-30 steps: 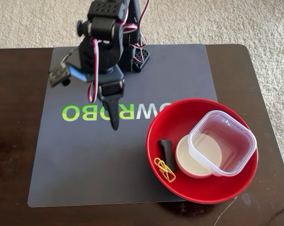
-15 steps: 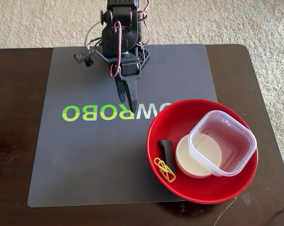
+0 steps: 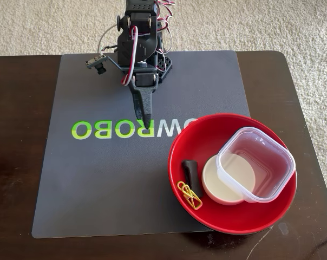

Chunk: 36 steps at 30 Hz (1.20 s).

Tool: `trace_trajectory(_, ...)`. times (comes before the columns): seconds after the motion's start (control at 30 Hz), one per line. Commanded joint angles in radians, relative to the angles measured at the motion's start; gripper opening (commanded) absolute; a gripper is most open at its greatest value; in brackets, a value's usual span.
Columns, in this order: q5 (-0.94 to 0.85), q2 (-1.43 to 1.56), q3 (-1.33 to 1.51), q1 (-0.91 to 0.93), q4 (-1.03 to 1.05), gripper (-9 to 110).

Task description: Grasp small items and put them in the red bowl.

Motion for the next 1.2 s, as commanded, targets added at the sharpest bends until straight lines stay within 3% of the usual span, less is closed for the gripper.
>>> trace_trajectory(0.0,-0.005,0.005,-0.002,0.094,-0.006,43)
trace_trajectory(0.2,0.003,0.003,-0.002,0.13,-0.006,52)
trace_trajectory(0.4,0.006,0.003,-0.002,0.124,-0.006,49)
trace_trajectory(0.47,0.015,0.003,-0.002,0.089,-0.006,31)
trace_trajectory(0.53,0.025,0.003,0.0,0.037,-0.011,0)
trace_trajectory(0.63,0.017,0.005,-0.002,-0.023,0.002,0)
trace_trajectory(0.83,-0.169,0.006,-0.002,-0.064,-0.009,0)
trace_trajectory(1.17,-0.236,0.005,-0.006,0.031,0.0,0)
